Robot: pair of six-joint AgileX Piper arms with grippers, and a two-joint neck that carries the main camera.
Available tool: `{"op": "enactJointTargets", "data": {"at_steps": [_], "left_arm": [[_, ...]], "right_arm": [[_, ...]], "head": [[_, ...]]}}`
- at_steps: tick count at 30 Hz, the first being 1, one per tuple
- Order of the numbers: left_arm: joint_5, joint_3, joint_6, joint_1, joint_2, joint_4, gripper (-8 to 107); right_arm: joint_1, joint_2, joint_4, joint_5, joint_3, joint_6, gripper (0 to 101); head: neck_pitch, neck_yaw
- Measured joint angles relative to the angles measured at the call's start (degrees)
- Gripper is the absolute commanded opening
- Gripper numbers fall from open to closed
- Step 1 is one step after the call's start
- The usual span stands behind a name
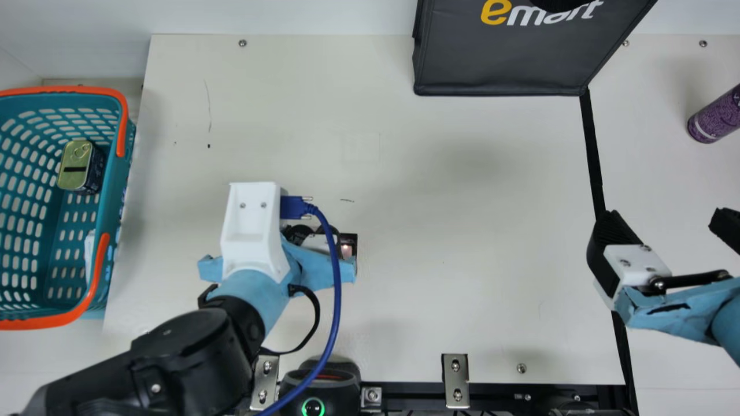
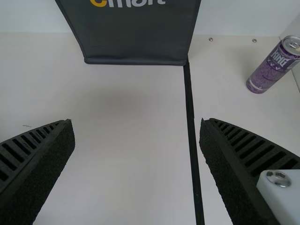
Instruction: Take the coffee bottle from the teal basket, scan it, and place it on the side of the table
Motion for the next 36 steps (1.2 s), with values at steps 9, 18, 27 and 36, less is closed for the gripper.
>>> {"op": "enactJointTargets", "data": {"at_steps": [9, 18, 27, 36], "left_arm": [[-0.64, 0.29, -2.36, -0.92, 1.86, 1.26, 25], [-1.32, 0.19, -3.22, -1.05, 3.04, 1.84, 55], [-1.77, 0.19, -3.03, -0.66, 2.92, 1.27, 85], [-4.76, 1.52, 4.17, 2.65, -3.50, -4.76, 90]], "right_arm": [[0.00, 0.00, 0.00, 0.00, 0.00, 0.00, 95], [0.00, 0.00, 0.00, 0.00, 0.00, 0.00, 95], [0.00, 0.00, 0.00, 0.00, 0.00, 0.00, 95], [0.00, 0.00, 0.00, 0.00, 0.00, 0.00, 95]], "head": [[0.00, 0.00], [0.00, 0.00], [0.00, 0.00], [0.00, 0.00]]}}
